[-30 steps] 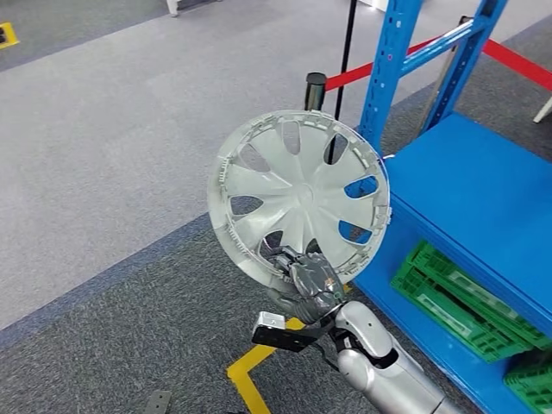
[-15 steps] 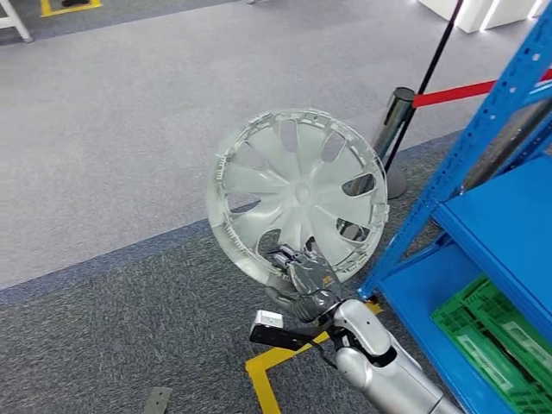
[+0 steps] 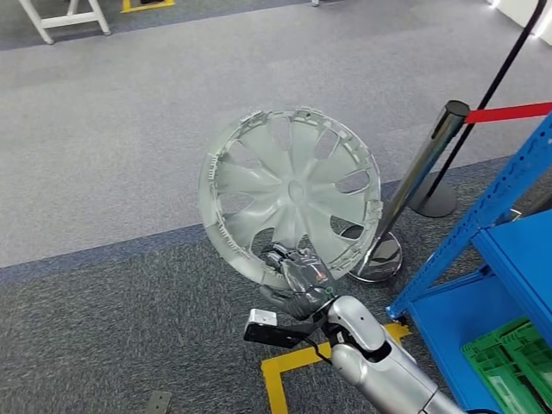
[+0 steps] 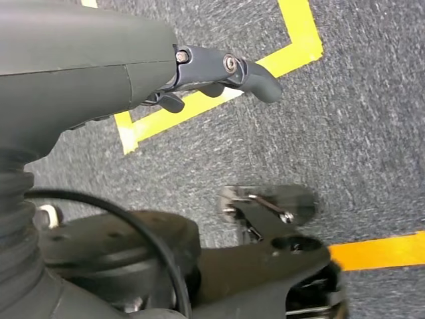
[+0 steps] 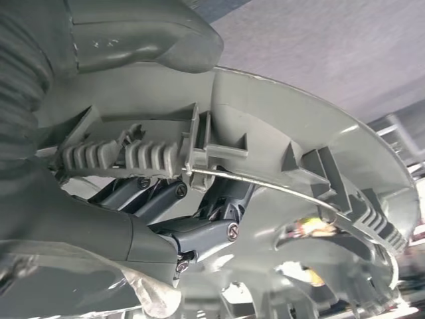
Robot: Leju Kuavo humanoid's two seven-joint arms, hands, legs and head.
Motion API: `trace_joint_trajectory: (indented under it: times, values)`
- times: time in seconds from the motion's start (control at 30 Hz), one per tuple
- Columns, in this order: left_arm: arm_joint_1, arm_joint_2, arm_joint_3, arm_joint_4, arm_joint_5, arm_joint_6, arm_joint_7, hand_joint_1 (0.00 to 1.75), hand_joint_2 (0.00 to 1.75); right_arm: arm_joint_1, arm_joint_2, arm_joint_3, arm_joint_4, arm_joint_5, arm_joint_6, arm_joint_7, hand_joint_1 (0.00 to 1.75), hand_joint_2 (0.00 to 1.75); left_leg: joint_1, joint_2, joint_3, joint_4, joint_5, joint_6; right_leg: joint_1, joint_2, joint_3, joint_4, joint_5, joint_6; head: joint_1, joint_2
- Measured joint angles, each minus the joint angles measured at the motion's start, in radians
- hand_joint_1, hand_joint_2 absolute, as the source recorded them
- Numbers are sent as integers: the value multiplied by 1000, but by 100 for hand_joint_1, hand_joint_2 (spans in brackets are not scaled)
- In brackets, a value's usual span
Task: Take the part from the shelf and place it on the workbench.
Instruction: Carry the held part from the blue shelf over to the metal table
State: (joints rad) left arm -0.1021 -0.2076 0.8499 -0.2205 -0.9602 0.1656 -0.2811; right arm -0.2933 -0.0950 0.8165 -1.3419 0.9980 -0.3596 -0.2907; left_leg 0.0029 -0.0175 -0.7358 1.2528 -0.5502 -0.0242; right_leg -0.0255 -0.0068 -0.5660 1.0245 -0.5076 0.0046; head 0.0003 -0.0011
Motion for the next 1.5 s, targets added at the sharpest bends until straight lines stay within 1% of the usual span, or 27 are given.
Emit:
trace_joint_trajectory:
  times: [0.07,0.13,0.2,0.27,0.33,0.37,0.43,0.5,0.57,0.6,0.63,0.7,0.77,0.83,0.87,0.93,0.97,1.0,1.07,1.1,1.13,1.2,1.27,1.33,1.37,1.43,1.5]
  values:
    - [0,0,0,0,0,0,0,0,175,-1,0,0,1,0,2,-1,175,175,5,10,-28,63,-9,-4,2,-29,5,0,-5,-1,0,0]
    - [2,1,0,0,-1,0,0,0,175,-2,0,1,1,-1,5,-1,175,175,6,23,18,-26,50,-2,2,-55,13,0,-11,2,0,0]
    - [1,2,0,0,-2,0,0,0,175,-5,0,2,2,-2,6,-1,175,175,-3,66,84,-159,100,7,7,-77,20,1,-18,9,-1,0]
    - [-1,2,0,0,-5,0,0,0,175,-10,0,3,2,-2,7,-2,175,175,-13,90,106,-212,105,16,14,-98,22,-1,-23,18,-1,0]
    - [0,2,0,0,-6,0,0,0,175,-16,0,5,3,-4,7,-3,175,175,-13,70,104,-218,106,26,16,-118,25,-5,-28,29,0,0]
    - [2,2,0,0,-7,0,0,0,175,-19,0,6,3,-4,7,-3,175,175,-10,58,106,-222,107,32,14,-111,24,1,-37,34,1,0]
    - [2,2,0,0,-7,0,0,0,175,-23,0,8,3,-5,7,-4,175,175,-4,34,110,-229,111,44,10,-61,-6,64,-78,39,7,0]
    - [-1,1,0,0,-8,0,0,0,175,-24,0,11,4,-5,7,-6,175,175,-3,9,109,-229,111,50,9,-9,-72,198,-132,39,13,0]
    - [-2,1,0,0,-8,0,0,0,175,-22,0,15,7,-5,8,-6,175,175,-3,-20,110,-228,110,52,10,5,-126,280,-141,39,14,0]
    - [-2,0,0,0,-8,0,0,0,175,-21,0,16,7,-6,8,-6,175,175,-3,-36,110,-227,110,52,9,7,-128,265,-116,39,14,0]
    - [-2,0,0,0,-8,0,0,0,175,-21,0,18,7,-7,8,-7,175,175,-2,-51,111,-225,110,51,8,12,-112,214,-76,39,14,0]
    - [-3,0,0,0,-9,-1,-2,0,175,-23,0,20,8,-8,8,-10,175,175,0,-79,107,-217,107,44,-1,56,-60,87,-13,40,14,0]
    - [-4,1,0,0,-10,-1,-3,0,175,-25,0,25,9,-8,8,-14,175,175,2,-103,96,-212,109,32,-6,95,-30,27,-2,37,14,0]
    - [0,2,0,0,-10,-1,-3,0,175,-26,0,28,9,-10,8,-15,175,175,5,-125,89,-215,114,19,-4,83,-24,21,-5,28,14,0]
    - [3,3,1,0,-11,-1,-3,0,175,-27,0,28,10,-12,7,-15,175,175,3,-116,87,-211,112,14,-5,71,-21,18,-5,22,13,0]
    - [6,5,1,0,-9,0,-3,0,175,-28,1,29,10,-14,7,-15,175,175,-1,-63,64,-159,82,4,-7,43,-13,12,-4,10,3,0]
    - [7,6,1,0,-6,0,-3,0,175,-28,1,29,10,-14,7,-16,175,175,-2,-26,39,-103,54,0,-4,28,-8,11,-6,5,-1,0]
    - [7,7,2,0,-3,0,-3,0,175,-28,1,29,10,-14,7,-18,175,175,0,-5,8,-35,24,-2,-1,12,-5,11,-8,1,-5,0]
    - [9,8,3,0,5,0,-6,0,175,-28,1,31,10,-13,7,-21,175,175,2,8,-35,60,-4,-5,4,-18,1,11,-14,-3,-5,0]
    - [12,8,6,0,12,0,-8,0,175,-28,2,33,10,-14,8,-22,175,175,3,10,-32,55,9,-4,5,-33,5,11,-17,-4,-5,0]
    - [14,8,10,0,20,0,-9,0,175,-30,3,34,10,-14,9,-23,175,175,2,14,-10,13,39,0,7,-46,9,11,-21,-4,-5,0]
    - [16,8,22,0,37,0,-9,0,175,-39,9,38,11,-15,18,-24,175,175,-8,54,58,-121,99,13,11,-69,17,10,-28,0,-5,0]
    - [15,8,32,0,46,-1,-4,0,175,-57,15,43,16,-17,32,-25,175,175,-22,90,94,-201,116,27,17,-88,21,8,-34,7,-5,0]
    - [16,8,38,0,45,-1,6,0,175,-80,19,47,25,-19,41,-25,175,175,-26,80,96,-216,113,36,20,-111,27,2,-37,18,-5,0]
    - [18,8,41,0,44,-1,10,0,175,-89,21,48,29,-21,44,-26,175,175,-24,68,98,-221,115,41,20,-109,30,1,-43,22,-4,0]
    - [20,7,48,0,42,-1,13,0,175,-104,24,50,37,-23,46,-27,175,175,-16,44,105,-234,121,52,16,-65,14,40,-73,28,-2,0]
    - [17,7,51,0,40,-1,14,0,175,-110,24,51,44,-23,46,-29,175,175,-11,19,108,-237,123,59,13,-9,-49,163,-129,31,1,0]
